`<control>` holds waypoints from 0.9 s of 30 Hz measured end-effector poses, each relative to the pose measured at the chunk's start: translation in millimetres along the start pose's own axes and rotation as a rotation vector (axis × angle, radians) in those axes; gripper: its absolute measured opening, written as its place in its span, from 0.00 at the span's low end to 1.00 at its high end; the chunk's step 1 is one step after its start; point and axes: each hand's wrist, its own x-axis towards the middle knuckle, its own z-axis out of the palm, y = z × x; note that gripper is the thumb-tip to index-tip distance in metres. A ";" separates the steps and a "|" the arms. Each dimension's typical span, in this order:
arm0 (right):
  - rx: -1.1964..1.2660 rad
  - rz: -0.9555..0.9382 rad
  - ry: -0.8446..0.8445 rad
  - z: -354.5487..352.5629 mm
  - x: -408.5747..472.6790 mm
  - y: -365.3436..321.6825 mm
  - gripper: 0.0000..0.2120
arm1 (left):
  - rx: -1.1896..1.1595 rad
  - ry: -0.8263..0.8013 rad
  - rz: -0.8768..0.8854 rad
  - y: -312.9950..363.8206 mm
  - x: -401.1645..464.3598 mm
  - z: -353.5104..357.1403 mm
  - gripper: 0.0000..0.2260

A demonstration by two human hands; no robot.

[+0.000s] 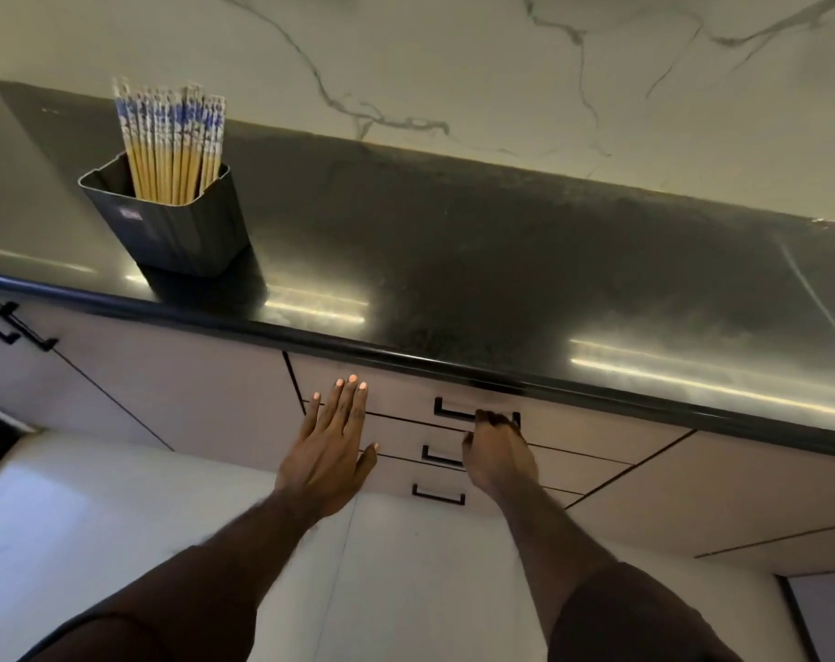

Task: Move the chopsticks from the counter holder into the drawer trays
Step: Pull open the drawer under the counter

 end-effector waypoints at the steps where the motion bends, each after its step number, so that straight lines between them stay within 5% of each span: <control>1: -0.003 0.023 -0.046 4.4 4.3 1.5 0.21 | -0.001 -0.009 -0.005 -2.7 -1.2 5.4 0.33; 4: -0.020 0.065 -0.168 20.3 12.8 7.7 0.29 | 0.015 -0.021 -0.017 -12.4 -5.9 19.9 0.33; 7: 0.000 0.074 -0.119 31.8 18.7 12.3 0.30 | 0.031 -0.024 -0.014 -20.9 -15.0 27.9 0.33; 17: 0.014 0.110 0.029 23.9 1.8 -1.6 0.16 | 0.020 -0.058 -0.054 -44.0 -40.5 25.8 0.33; 27: 0.092 0.218 0.004 17.0 -14.3 -10.2 0.10 | -0.032 -0.122 -0.027 -63.0 -72.2 36.9 0.40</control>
